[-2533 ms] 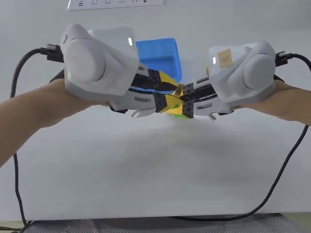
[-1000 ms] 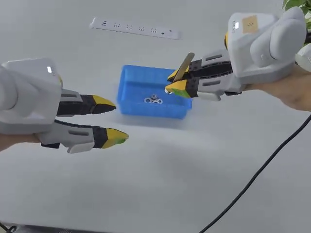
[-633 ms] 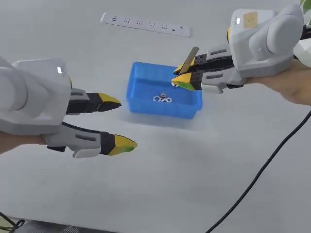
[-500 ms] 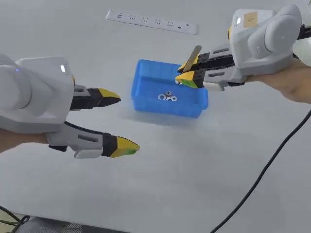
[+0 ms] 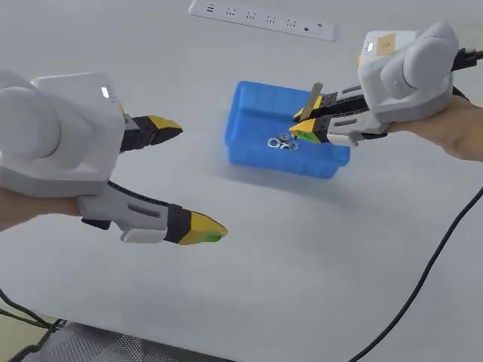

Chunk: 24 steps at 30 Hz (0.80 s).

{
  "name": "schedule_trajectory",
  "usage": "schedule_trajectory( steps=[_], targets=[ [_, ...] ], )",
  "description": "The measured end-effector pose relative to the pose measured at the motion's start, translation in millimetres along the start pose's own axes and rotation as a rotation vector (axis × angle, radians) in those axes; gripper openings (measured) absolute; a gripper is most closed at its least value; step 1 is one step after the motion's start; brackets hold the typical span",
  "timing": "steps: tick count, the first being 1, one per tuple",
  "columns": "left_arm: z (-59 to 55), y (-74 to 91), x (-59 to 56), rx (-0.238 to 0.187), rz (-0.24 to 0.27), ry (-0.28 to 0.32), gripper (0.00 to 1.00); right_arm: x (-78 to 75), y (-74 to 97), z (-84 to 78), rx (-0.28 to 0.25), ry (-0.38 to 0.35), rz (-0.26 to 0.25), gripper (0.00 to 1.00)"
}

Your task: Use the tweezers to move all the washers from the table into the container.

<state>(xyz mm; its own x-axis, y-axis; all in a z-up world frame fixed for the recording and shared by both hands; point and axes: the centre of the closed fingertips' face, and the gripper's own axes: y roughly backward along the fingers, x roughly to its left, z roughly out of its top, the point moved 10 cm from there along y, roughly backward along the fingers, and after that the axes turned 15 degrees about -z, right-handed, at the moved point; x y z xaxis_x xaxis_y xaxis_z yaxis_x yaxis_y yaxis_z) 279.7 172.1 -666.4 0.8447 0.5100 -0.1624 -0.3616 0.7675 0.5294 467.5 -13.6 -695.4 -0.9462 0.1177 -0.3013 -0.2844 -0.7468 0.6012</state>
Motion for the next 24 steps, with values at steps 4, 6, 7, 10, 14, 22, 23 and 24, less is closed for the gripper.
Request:
schedule_trajectory(
  steps=[4,6,7,10,14,22,23,24],
  targets=[
    [-2.6,-0.8,0.1,0.007,0.003,0.007,0.96,0.7,-0.6,0.0,0.009,-0.002,0.001,0.1],
    [-2.8,-0.6,0.3,0.007,0.001,0.009,0.97,1.8,-0.4,0.7,0.011,-0.007,0.003,0.1],
    [-2.8,-0.5,0.4,0.006,0.001,0.01,0.97,2.3,-0.5,1.3,0.011,-0.006,0.001,0.1],
    [-2.3,0.2,1.4,0.003,0.0,0.014,0.97,3.9,-1.0,2.4,0.015,-0.005,0.004,0.1],
    [-0.9,0.8,2.5,0.0,-0.001,0.01,0.96,5.9,-0.9,4.8,0.012,-0.007,0.005,0.1],
    [13.4,-1.3,14.7,-0.017,-0.002,-0.02,0.94,6.7,1.2,14.1,0.014,0.013,0.007,0.1],
    [19.3,-2.7,18.3,-0.026,-0.005,-0.036,0.93,6.7,1.5,15.0,0.011,0.016,0.007,0.1],
    [23.8,-4.1,20.8,-0.031,-0.013,-0.047,0.9,6.4,2.0,16.1,0.007,0.013,0.009,0.1]
  ],
)
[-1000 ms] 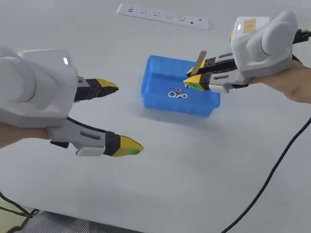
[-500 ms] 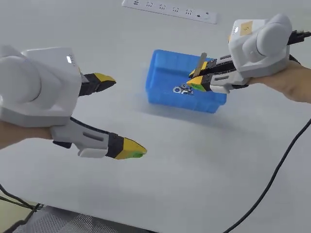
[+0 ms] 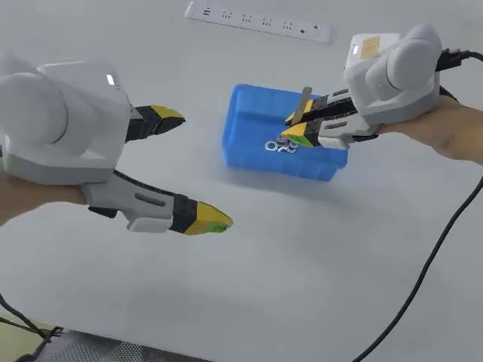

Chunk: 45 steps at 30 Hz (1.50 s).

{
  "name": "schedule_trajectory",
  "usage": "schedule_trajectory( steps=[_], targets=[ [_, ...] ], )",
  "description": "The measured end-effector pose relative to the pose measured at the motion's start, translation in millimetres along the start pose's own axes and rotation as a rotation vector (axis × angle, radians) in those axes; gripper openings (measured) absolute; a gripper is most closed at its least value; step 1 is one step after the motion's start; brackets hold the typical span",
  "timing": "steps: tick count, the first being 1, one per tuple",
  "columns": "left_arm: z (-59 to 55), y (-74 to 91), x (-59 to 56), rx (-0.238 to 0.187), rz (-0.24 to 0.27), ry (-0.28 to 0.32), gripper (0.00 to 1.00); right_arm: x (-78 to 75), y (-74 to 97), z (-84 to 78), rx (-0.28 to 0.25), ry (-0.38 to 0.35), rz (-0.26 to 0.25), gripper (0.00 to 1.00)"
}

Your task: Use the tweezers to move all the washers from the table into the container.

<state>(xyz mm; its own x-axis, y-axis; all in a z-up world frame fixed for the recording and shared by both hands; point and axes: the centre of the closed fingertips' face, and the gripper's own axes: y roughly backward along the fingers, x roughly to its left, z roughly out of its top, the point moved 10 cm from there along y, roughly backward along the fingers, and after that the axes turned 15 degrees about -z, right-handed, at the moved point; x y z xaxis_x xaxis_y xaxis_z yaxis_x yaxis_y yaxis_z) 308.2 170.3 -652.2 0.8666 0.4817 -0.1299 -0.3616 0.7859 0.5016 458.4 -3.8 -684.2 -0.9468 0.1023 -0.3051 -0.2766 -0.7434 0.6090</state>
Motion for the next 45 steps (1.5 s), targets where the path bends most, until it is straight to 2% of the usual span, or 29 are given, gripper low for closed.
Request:
schedule_trajectory(
  steps=[2,7,9,11,12,15,16,17,18,21,24,25,27,31,33,35,38,45],
  targets=[
    [10.6,-4.8,8.2,-0.001,-0.012,-0.029,0.85,-0.2,0.5,2.4,-0.006,-0.003,-0.001,0.1],
    [44.7,-24.1,28.2,-0.045,-0.041,-0.093,0.77,-0.5,2.0,6.7,-0.019,-0.001,-0.001,0.1],
    [58.7,-33.3,36.7,-0.055,-0.05,-0.132,0.71,0.0,2.4,7.5,-0.022,0.007,0.005,0.1],
    [70.6,-42.2,45.5,-0.043,-0.058,-0.188,0.61,2.5,4.6,9.2,-0.025,0.019,0.01,0.1],
    [76.3,-46.9,49.9,-0.035,-0.069,-0.218,0.52,2.9,5.1,9.5,-0.026,0.023,0.013,0.1],
    [84.8,-54.2,54.3,-0.035,-0.102,-0.224,0.31,5.3,8.5,10.2,-0.025,0.03,0.016,0.1],
    [88.1,-57.5,54.5,-0.041,-0.122,-0.229,0.3,5.3,9.6,10.3,-0.025,0.03,0.016,0.1],
    [89.8,-60.1,54.5,-0.04,-0.135,-0.235,0.31,5.4,10.3,10.3,-0.025,0.029,0.017,0.1],
    [90.0,-63.2,53.2,-0.017,-0.161,-0.247,0.31,5.3,10.8,10.2,-0.025,0.03,0.016,0.1],
    [87.9,-69.7,50.5,0.041,-0.197,-0.291,0.29,3.9,12.1,9.9,-0.026,0.032,0.015,0.1],
    [86.3,-72.0,48.3,0.068,-0.206,-0.319,0.22,2.5,13.7,11.1,-0.028,0.037,0.01,0.1],
    [85.5,-72.2,48.0,0.079,-0.208,-0.312,0.19,1.8,14.7,11.5,-0.029,0.041,0.01,0.1],
    [83.6,-72.0,46.8,0.117,-0.197,-0.327,0.17,1.8,15.7,11.4,-0.026,0.049,0.011,0.1],
    [89.1,-69.8,40.9,0.088,-0.208,-0.346,0.19,7.1,20.0,14.1,-0.018,0.074,0.022,0.1],
    [90.0,-69.2,39.7,0.105,-0.212,-0.366,0.17,10.0,22.2,16.8,-0.019,0.089,0.028,0.1],
    [88.1,-66.6,38.6,0.13,-0.212,-0.377,0.1,12.4,25.0,19.9,-0.021,0.1,0.031,0.1],
    [89.3,-62.4,35.8,0.123,-0.223,-0.372,0.09,14.1,25.2,19.7,-0.02,0.117,0.034,0.1],
    [96.1,-50.6,25.6,0.115,-0.194,-0.432,0.08,12.9,37.4,30.1,-0.035,0.138,0.019,0.09]
  ],
)
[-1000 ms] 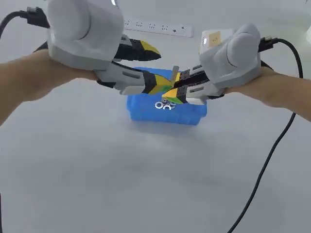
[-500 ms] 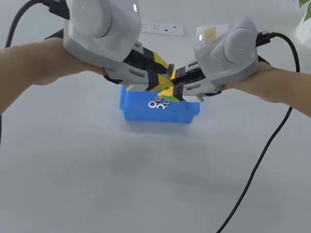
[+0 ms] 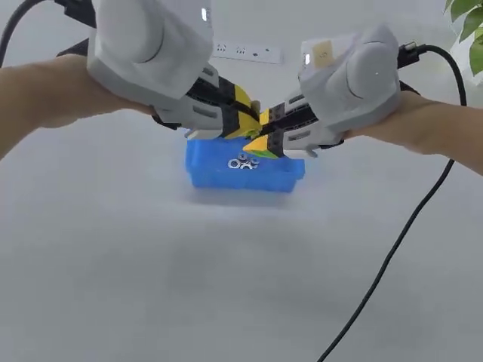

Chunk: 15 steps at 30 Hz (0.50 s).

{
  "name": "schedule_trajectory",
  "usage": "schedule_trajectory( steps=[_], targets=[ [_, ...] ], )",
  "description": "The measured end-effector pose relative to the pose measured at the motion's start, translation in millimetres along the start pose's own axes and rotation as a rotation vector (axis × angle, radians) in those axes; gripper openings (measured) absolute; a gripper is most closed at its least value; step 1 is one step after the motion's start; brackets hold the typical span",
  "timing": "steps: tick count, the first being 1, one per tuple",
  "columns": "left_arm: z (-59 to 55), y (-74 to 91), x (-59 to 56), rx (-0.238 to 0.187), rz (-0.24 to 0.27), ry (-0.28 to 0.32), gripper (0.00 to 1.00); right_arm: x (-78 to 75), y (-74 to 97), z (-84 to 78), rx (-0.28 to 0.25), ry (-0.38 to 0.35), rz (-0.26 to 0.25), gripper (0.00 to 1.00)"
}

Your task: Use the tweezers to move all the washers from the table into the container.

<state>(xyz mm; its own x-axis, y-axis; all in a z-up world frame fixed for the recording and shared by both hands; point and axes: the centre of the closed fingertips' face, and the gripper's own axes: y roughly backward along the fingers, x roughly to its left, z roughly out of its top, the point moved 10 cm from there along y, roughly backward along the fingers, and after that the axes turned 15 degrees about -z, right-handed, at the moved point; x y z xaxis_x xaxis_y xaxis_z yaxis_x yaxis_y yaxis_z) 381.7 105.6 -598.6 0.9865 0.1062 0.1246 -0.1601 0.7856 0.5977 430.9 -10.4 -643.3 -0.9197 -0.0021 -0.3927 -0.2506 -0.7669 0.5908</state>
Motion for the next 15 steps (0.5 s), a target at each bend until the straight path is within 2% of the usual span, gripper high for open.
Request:
schedule_trajectory(
  steps=[5,8,10,15],
  targets=[
    [-0.4,12.4,-6.0,-0.029,0.008,0.006,0.08,3.3,9.0,6.6,-0.017,0.011,-0.002,0.09],
    [-2.0,18.0,-10.5,-0.088,0.004,0.033,0.08,5.4,17.4,11.4,-0.027,0.008,0.002,0.08],
    [-5.7,21.6,-13.4,-0.118,-0.03,0.062,0.08,8.8,22.4,13.7,-0.032,0.003,0.02,0.08],
    [-11.9,24.3,-22.7,-0.12,-0.059,0.052,0.08,16.0,31.1,16.4,-0.034,0.011,0.036,0.08]
  ],
)
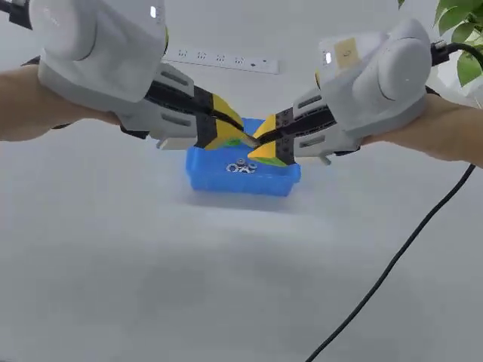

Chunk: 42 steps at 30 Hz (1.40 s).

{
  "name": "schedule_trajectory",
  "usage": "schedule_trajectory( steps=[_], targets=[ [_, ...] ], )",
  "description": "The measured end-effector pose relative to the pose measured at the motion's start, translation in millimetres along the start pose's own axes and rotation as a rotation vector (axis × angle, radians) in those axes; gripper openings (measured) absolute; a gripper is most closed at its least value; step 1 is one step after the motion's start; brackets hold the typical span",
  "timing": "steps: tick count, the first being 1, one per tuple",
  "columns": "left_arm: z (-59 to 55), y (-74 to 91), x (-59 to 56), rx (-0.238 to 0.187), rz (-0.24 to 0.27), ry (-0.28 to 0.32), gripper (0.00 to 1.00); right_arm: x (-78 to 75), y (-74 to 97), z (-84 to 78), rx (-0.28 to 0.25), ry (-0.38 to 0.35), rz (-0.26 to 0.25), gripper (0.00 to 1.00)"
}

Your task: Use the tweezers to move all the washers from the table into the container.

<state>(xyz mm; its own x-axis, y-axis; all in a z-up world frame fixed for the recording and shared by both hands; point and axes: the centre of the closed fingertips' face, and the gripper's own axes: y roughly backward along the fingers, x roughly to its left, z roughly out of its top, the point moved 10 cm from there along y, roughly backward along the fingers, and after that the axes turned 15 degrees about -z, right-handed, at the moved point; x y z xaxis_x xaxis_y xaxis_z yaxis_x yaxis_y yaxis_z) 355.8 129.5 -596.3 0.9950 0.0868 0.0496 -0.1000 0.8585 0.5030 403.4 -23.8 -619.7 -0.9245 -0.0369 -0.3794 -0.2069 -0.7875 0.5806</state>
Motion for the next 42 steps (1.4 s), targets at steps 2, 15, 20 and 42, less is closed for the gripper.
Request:
schedule_trajectory(
  steps=[2,15,20,42],
  targets=[
    [1.2,0.6,-4.0,-0.026,-0.026,0.006,0.08,2.7,1.4,0.0,0.0,-0.001,0.013,0.08],
    [-17.2,-19.9,-17.5,0.017,-0.071,0.038,0.12,18.6,6.8,-1.7,0.032,-0.027,0.043,0.08],
    [-31.1,-27.0,-19.1,0.059,-0.083,0.049,0.08,29.2,-2.9,-8.5,0.042,-0.038,0.068,0.08],
    [-92.6,-75.9,-23.2,0.263,-0.127,0.115,0.08,72.1,-51.5,-58.7,0.164,-0.08,0.061,0.08]
  ],
)
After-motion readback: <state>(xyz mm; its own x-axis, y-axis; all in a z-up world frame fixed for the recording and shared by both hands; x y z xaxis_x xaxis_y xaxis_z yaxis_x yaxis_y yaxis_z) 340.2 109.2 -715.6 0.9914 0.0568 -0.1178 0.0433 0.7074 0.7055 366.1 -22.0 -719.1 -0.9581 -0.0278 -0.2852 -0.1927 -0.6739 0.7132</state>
